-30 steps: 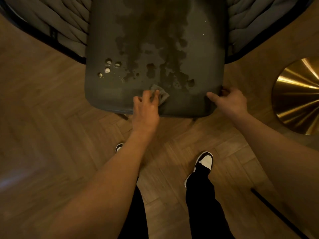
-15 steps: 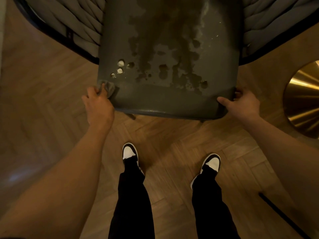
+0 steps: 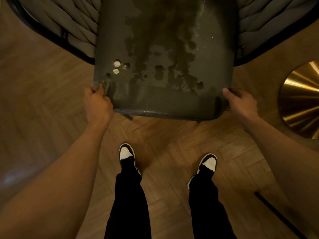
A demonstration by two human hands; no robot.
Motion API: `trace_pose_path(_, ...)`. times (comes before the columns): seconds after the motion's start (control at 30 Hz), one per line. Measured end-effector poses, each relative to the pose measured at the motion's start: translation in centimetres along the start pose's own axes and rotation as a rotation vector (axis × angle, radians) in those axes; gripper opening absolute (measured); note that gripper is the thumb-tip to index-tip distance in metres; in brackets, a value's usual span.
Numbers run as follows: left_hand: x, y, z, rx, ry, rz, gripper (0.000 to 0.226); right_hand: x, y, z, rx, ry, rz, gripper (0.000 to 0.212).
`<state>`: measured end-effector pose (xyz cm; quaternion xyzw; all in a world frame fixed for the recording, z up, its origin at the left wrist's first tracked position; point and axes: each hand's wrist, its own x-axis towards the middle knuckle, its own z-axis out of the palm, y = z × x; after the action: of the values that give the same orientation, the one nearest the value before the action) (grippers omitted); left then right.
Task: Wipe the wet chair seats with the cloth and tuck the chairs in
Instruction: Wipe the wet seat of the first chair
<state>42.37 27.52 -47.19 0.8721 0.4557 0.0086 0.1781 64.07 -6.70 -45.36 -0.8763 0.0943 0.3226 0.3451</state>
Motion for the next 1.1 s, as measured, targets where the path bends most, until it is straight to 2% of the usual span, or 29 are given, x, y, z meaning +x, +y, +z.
trace_pose_path(0.07, -0.6, 1.1, 0.7, -0.012, -0.011, 0.069, 0.04, 0.6, 0.8, -0.3, 0.033, -0.019, 0.01, 0.102)
trace_pose_path(0.1, -1.0, 1.8, 1.1, -0.016, -0.024, 0.098, 0.039, 0.6, 0.8, -0.4, 0.049, -0.038, 0.014, 0.099)
trace_pose_path(0.2, -2.6, 4.8, 2.4, -0.057, -0.066, 0.112, 0.038, -0.3, 0.0, -0.6, 0.118, -0.065, 0.016, 0.055)
trace_pose_path(0.27, -3.6, 7.1, 3.3, -0.066, -0.099, 0.106, 0.041, -0.3, 0.0, -0.5, 0.149, -0.068, 0.004, 0.042)
trace_pose_path(0.4, -5.8, 11.3, 5.3, -0.139, -0.15, 0.176, 0.043, -0.4, 0.1, -0.6, 0.2, -0.067, -0.001, 0.053)
trace_pose_path(0.53, -8.4, 16.1, 7.2, -0.187, -0.21, 0.231, 0.043, -0.5, 0.3, -0.9, 0.248, -0.065, 0.009, 0.049)
trace_pose_path(0.6, -9.9, 18.6, 8.1, -0.156, -0.232, 0.285, 0.045, -0.3, 0.4, -0.8, 0.266, -0.064, 0.024, 0.057)
trace_pose_path(0.73, -11.6, 23.1, 9.7, -0.1, -0.293, 0.343, 0.049, 0.5, 0.9, -0.9, 0.232, -0.061, 0.024, 0.087)
trace_pose_path(0.83, -12.7, 26.0, 10.4, -0.082, -0.345, 0.416, 0.042, 1.2, 1.6, -0.9, 0.146, -0.036, -0.003, 0.12)
trace_pose_path(0.87, -13.0, 26.7, 10.6, -0.092, -0.375, 0.431, 0.039, 1.0, 1.5, -0.9, 0.121, -0.025, -0.003, 0.12)
trace_pose_path(0.97, -13.0, 27.0, 10.6, -0.214, -0.452, 0.382, 0.031, 0.6, 1.1, -0.8, 0.065, -0.015, -0.015, 0.089)
trace_pose_path(1.0, -12.9, 26.8, 10.3, -0.269, -0.455, 0.365, 0.029, 0.9, 1.2, -0.6, 0.066, -0.015, -0.01, 0.085)
trace_pose_path(1.1, -12.4, 26.3, 9.4, -0.144, -0.457, 0.475, 0.032, 1.3, 1.6, -0.5, 0.086, 0.008, 0.006, 0.074)
